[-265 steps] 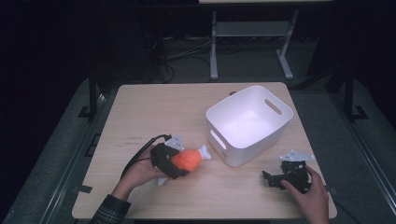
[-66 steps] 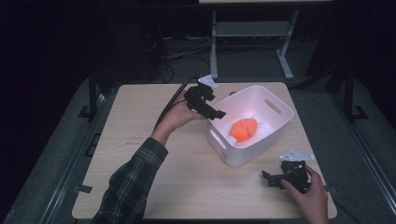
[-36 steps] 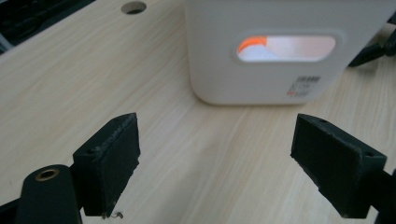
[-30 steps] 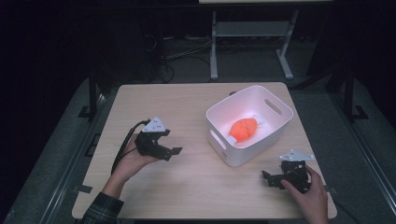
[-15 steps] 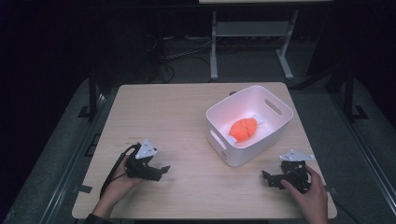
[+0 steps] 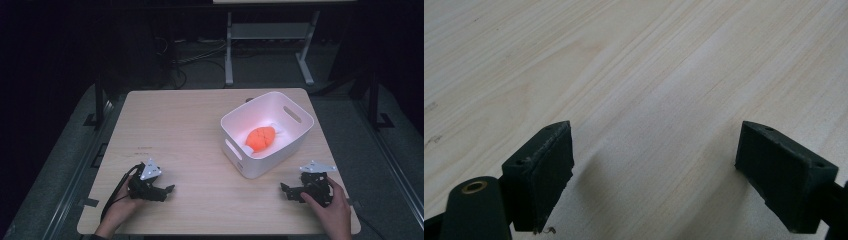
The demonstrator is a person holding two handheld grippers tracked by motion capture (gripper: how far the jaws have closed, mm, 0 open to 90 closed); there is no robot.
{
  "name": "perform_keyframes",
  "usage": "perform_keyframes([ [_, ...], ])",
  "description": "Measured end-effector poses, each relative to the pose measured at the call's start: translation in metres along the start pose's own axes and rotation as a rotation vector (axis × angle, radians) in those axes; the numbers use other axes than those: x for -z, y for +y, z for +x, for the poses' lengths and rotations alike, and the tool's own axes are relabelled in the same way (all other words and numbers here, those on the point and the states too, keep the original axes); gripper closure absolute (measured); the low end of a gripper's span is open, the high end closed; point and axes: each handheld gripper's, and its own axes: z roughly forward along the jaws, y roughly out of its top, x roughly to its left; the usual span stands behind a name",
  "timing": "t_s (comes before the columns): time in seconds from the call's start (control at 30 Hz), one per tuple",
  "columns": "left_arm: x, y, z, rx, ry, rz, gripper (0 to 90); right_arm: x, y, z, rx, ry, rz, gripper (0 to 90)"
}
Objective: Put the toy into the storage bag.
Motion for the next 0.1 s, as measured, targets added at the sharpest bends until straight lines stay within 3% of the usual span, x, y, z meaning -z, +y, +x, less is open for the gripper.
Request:
perform_keyframes([
  [0.1, -0.0003, -0.0036, 0.0019, 0.011, -0.015, -0.023, 14.6, 0.0000, 0.0000, 0.0000, 0.000, 0.000, 0.000, 0.2],
])
